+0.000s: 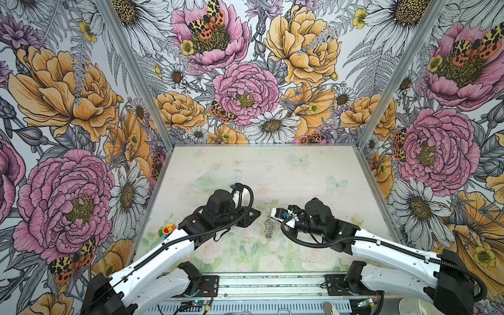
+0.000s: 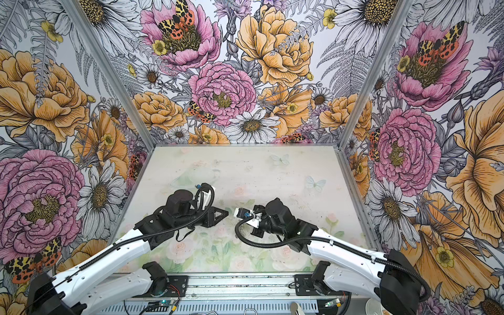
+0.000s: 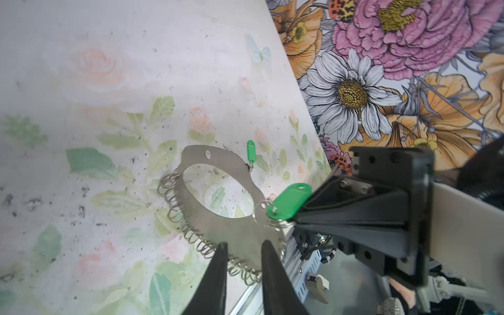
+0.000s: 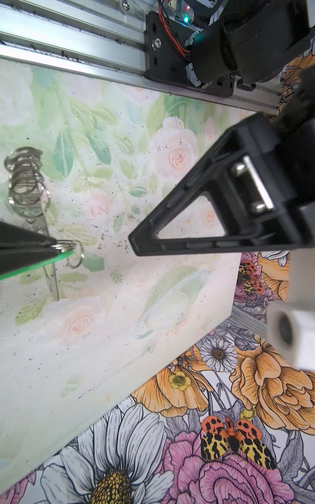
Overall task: Attach keys to a key ring
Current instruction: Insert the key into the keyring.
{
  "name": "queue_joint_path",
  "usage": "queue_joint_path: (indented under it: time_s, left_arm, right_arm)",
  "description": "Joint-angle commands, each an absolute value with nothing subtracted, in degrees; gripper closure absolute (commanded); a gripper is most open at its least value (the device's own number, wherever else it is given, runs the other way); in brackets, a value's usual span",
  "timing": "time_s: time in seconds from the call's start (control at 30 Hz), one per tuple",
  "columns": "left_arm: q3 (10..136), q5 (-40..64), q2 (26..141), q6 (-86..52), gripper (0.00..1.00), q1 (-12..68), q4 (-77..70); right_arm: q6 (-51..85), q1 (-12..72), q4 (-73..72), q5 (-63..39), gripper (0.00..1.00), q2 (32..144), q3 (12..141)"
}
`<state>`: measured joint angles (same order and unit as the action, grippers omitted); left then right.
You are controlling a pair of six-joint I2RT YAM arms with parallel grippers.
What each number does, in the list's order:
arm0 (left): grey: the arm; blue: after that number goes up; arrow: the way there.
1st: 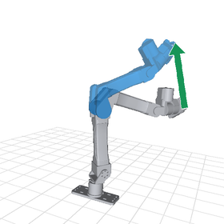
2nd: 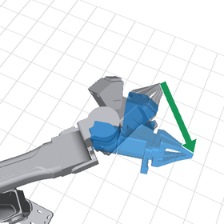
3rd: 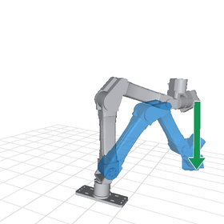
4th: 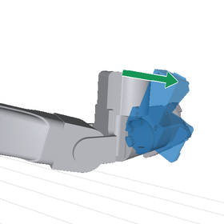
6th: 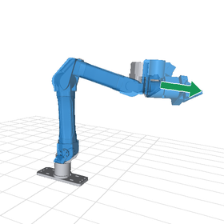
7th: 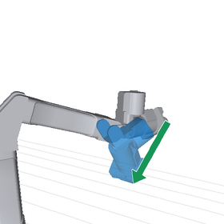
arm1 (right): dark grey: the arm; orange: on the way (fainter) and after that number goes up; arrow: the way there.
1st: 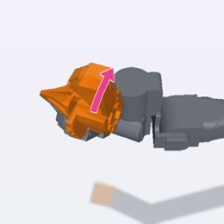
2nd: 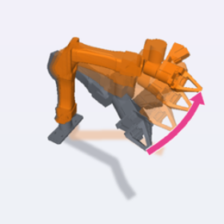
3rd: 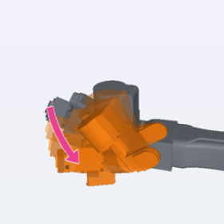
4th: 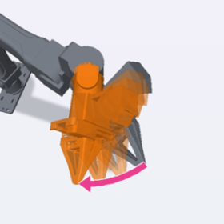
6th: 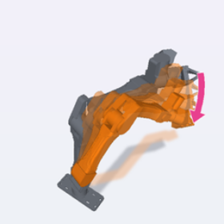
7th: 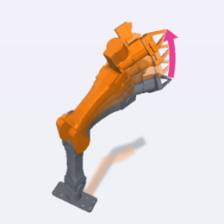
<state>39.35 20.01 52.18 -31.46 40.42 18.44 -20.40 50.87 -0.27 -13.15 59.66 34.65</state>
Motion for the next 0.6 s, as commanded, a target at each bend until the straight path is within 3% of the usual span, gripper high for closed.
queue_joint_path:
  time_s: [0.0,0.07,0.23,0.4,0.57]
  left_arm:
    - [39.67,17.17,50.45,-24.45,0.68,41.14,11.49]
    - [40.43,18.88,51.50,-23.06,0.62,40.96,10.32]
    - [42.82,23.63,56.98,-20.80,0.60,40.87,11.66]
    - [41.07,24.58,57.48,-19.25,0.66,41.62,10.40]
    - [30.36,25.49,52.36,-19.21,0.75,44.53,-6.30]
  right_arm:
    - [-20.43,50.27,-0.38,-16.53,1.00,57.83,35.47]
    - [-20.65,49.94,-0.05,-17.52,1.00,57.57,35.19]
    - [-20.74,49.71,0.17,-20.27,1.00,58.44,35.59]
    - [-20.24,48.61,-0.19,-20.75,1.00,58.56,35.48]
    - [-17.64,46.17,-2.04,-24.49,1.00,56.90,34.90]
